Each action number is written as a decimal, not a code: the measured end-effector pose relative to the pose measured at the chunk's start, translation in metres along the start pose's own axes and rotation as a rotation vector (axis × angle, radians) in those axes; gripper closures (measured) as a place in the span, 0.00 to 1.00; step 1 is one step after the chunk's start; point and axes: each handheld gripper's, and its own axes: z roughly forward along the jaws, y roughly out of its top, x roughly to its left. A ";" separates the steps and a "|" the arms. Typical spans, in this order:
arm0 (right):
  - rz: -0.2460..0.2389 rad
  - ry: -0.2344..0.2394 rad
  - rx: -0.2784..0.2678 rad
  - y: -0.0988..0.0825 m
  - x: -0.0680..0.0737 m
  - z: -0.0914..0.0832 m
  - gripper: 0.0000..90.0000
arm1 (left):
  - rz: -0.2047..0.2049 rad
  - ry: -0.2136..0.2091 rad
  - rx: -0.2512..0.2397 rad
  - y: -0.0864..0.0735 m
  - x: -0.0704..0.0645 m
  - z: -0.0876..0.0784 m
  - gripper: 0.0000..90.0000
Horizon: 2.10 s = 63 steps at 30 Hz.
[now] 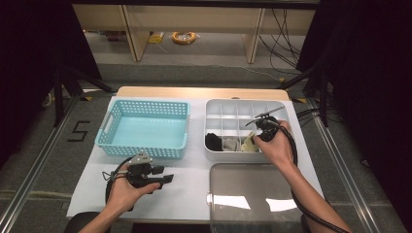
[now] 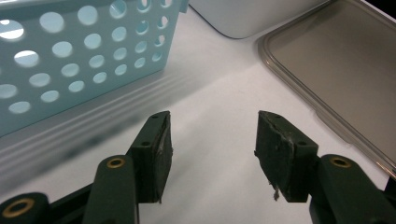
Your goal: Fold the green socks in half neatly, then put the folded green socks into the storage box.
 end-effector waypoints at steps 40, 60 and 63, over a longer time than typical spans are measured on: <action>0.101 0.106 -0.141 -0.034 -0.037 -0.045 0.71 | 0.025 -0.042 -0.008 0.003 -0.007 0.012 0.46; 0.146 0.093 -0.061 -0.055 -0.057 -0.058 0.90 | 0.031 -0.096 0.033 0.014 -0.020 0.023 0.51; 0.168 0.097 -0.008 -0.062 -0.065 -0.060 0.98 | 0.020 -0.105 0.035 0.016 -0.021 0.026 0.52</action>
